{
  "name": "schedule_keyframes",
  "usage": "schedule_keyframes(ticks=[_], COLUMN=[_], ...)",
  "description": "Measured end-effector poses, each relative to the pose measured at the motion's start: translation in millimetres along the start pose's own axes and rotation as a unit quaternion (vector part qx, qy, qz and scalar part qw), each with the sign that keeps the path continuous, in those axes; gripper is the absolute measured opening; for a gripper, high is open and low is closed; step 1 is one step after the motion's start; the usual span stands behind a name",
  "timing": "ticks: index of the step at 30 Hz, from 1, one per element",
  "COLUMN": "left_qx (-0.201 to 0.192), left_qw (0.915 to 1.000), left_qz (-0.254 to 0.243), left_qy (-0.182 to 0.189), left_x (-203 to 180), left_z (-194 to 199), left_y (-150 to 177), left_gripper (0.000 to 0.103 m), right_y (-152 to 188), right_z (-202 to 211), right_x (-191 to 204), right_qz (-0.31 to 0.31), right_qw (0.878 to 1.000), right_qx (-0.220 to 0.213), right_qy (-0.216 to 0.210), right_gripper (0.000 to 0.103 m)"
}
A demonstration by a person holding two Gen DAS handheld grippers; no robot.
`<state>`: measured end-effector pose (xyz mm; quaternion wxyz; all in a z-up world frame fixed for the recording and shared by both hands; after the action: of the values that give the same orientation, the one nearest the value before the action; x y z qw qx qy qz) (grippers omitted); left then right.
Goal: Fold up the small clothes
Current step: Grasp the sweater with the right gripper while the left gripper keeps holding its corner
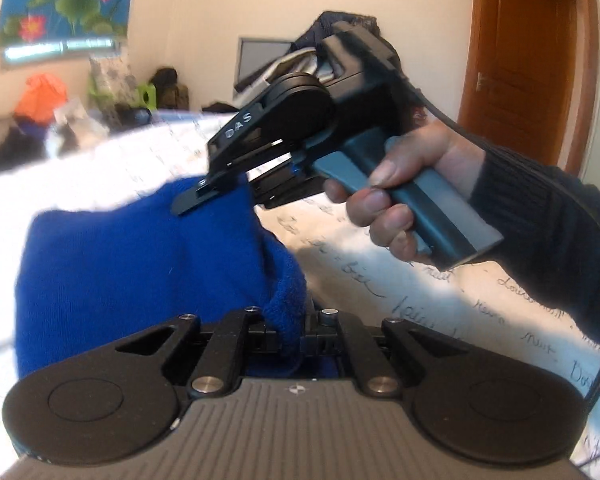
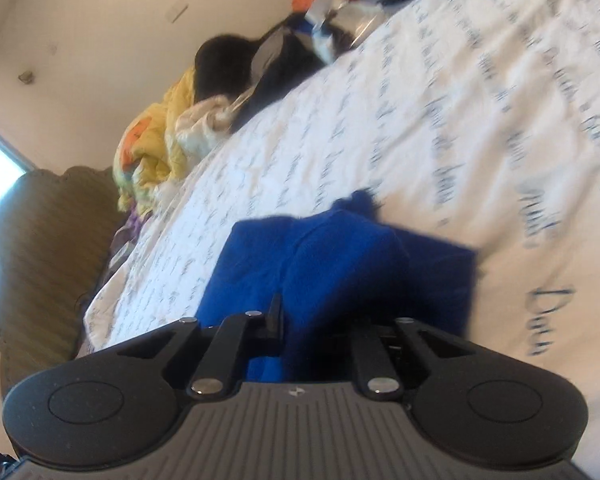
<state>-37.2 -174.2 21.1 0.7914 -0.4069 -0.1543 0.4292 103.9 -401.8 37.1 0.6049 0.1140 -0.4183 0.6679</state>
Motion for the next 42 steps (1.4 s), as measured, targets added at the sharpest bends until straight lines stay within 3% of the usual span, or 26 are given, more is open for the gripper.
schedule_keyframes(ticks=[1, 3, 4, 5, 6, 7, 8, 9, 11, 14, 17, 19, 20, 21, 22, 23, 24, 27, 28, 33, 35, 39, 42], left_qx=[0.014, 0.02, 0.015, 0.009, -0.003, -0.019, -0.042, -0.056, -0.052, -0.041, -0.004, 0.011, 0.02, 0.027, 0.028, 0.023, 0.017, -0.001, 0.006, 0.03, 0.01, -0.045, -0.058], left_qw=[0.9999, 0.9997, 0.9998, 0.9997, 0.9994, 0.999, 0.9983, 0.9976, 0.997, 0.9884, 0.9574, 0.9415, 0.9363, 0.9326, 0.9306, 0.929, 0.9341, 0.9626, 0.9667, 0.9655, 0.9696, 0.9701, 0.9701], left_qz=[0.008, 0.008, 0.008, 0.012, 0.017, 0.023, 0.03, 0.035, 0.056, 0.146, 0.287, 0.33, 0.344, 0.354, 0.359, 0.362, 0.35, 0.271, 0.256, 0.259, 0.244, 0.238, 0.235], left_qy=[0.004, 0.013, 0.013, 0.019, 0.031, 0.033, 0.028, 0.022, 0.007, -0.015, 0.036, 0.065, 0.068, 0.067, 0.067, 0.071, 0.067, 0.015, 0.001, -0.001, 0.0, 0.018, -0.011], left_x=[2, 4, 6, 10, 17, 26, 37, 50, 82, 145, 208, 234, 248, 258, 267, 273, 272, 259, 260, 272, 265, 253, 265], left_z=[-10, -17, -12, -3, 10, 23, 37, 48, 55, 43, 8, -17, -29, -39, -43, -44, -40, -25, -26, -27, -6, 52, 65], left_y=[2, 4, 3, 3, 4, 5, 8, 10, 9, 4, -5, -14, -18, -20, -21, -21, -22, -36, -39, -54, -63, -71, -84], left_gripper=[0.006, 0.009, 0.02, 0.031, 0.064, 0.087, 0.091, 0.091, 0.091, 0.088, 0.082, 0.078, 0.073, 0.044, 0.03, 0.029, 0.025, 0.022, 0.022, 0.022, 0.022, 0.021, 0.022], right_y=[1, 7, 8, 8, 8, 7, 8, 9, 6, 6, 10, 10, 11, 12, 13, 14, 14, 7, 0, -29, -27, -17, -26], right_z=[-4, -7, -4, 3, 13, 24, 34, 42, 40, 10, -1, -12, -17, -21, -25, -26, -26, -29, -35, -55, -41, -7, -11], right_x=[-10, -23, -23, -22, -18, -15, -13, -13, -19, -24, -17, -14, -11, -7, -5, -3, 1, 14, 17, 22, 46, 94, 102], right_qz=[-0.011, -0.047, -0.065, -0.076, -0.074, -0.065, -0.055, -0.047, -0.051, -0.061, -0.051, -0.056, -0.048, -0.038, -0.031, -0.029, -0.024, -0.009, -0.006, -0.047, -0.019, 0.026, 0.018], right_qw=[1.0, 0.999, 0.997, 0.997, 0.996, 0.996, 0.994, 0.992, 0.995, 0.997, 0.998, 0.998, 0.998, 0.998, 0.998, 0.998, 0.998, 0.998, 0.998, 0.997, 0.997, 0.992, 0.99], right_qx=[0.001, -0.007, -0.012, -0.021, -0.038, -0.061, -0.092, -0.114, -0.085, -0.03, -0.034, -0.026, -0.032, -0.036, -0.036, -0.041, -0.044, -0.052, -0.054, -0.06, -0.073, -0.096, -0.097], right_qy=[0.009, -0.021, -0.026, -0.023, -0.017, -0.012, -0.008, -0.01, -0.009, 0.031, 0.022, 0.004, 0.014, 0.032, 0.04, 0.044, 0.047, 0.03, 0.027, 0.003, -0.019, -0.072, -0.1], right_gripper=[0.012, 0.021, 0.023, 0.032, 0.057, 0.075, 0.099, 0.101, 0.1, 0.099, 0.096, 0.083, 0.067, 0.044, 0.037, 0.034, 0.031, 0.028, 0.028, 0.026, 0.025, 0.025, 0.027])
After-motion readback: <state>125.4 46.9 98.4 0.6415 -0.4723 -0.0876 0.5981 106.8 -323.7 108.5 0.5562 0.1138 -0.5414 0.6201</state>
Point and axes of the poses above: each gripper's, at about its wrist camera, not at the fingertips, and z roughly against the way its jaws point, x to its left, y to its underside, the point moved 3 cm from there along -z, roughly the way its jaws point, and after that the axes turned 8 degrees about x, right-handed, at the moved point
